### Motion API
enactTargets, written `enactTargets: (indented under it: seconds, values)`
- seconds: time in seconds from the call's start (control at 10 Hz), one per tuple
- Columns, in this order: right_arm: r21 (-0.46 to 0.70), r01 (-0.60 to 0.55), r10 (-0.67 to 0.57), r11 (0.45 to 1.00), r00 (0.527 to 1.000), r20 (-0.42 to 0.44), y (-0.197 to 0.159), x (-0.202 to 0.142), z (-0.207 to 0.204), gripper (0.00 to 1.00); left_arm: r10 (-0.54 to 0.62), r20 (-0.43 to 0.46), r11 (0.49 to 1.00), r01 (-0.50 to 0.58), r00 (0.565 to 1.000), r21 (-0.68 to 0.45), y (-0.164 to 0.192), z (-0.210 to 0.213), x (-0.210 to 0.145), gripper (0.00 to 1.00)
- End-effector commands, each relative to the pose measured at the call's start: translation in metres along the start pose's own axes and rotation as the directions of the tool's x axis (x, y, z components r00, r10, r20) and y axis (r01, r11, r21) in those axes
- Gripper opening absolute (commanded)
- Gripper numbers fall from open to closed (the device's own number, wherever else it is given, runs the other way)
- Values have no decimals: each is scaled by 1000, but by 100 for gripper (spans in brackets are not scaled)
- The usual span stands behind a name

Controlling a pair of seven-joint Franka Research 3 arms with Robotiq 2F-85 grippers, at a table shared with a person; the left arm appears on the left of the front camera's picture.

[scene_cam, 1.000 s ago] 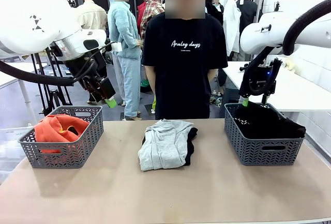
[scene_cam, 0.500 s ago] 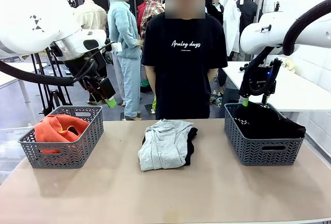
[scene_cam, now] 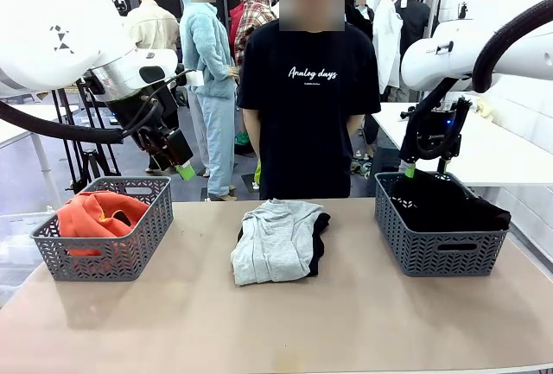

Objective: Sort the tops and bottoms.
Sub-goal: Sort the clothes according to human instructions, then lift clothes from the center of the table with your left hand.

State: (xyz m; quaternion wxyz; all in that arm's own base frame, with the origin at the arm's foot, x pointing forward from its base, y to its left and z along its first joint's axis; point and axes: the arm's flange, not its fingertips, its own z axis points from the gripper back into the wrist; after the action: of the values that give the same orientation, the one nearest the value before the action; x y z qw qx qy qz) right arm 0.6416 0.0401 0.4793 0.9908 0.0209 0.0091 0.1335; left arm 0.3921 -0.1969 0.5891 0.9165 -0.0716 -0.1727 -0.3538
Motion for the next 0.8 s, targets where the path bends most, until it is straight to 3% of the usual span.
enactTargets:
  seconds: [0.0,0.7]
  values:
    - [-9,-2,2,1000,1000,11,-1,1,-2,100,0,1,1000,0,1000,2,0,1,-1,76]
    - [-9,-2,2,1000,1000,11,-1,1,-2,100,0,1,1000,0,1000,2,0,1,-1,76]
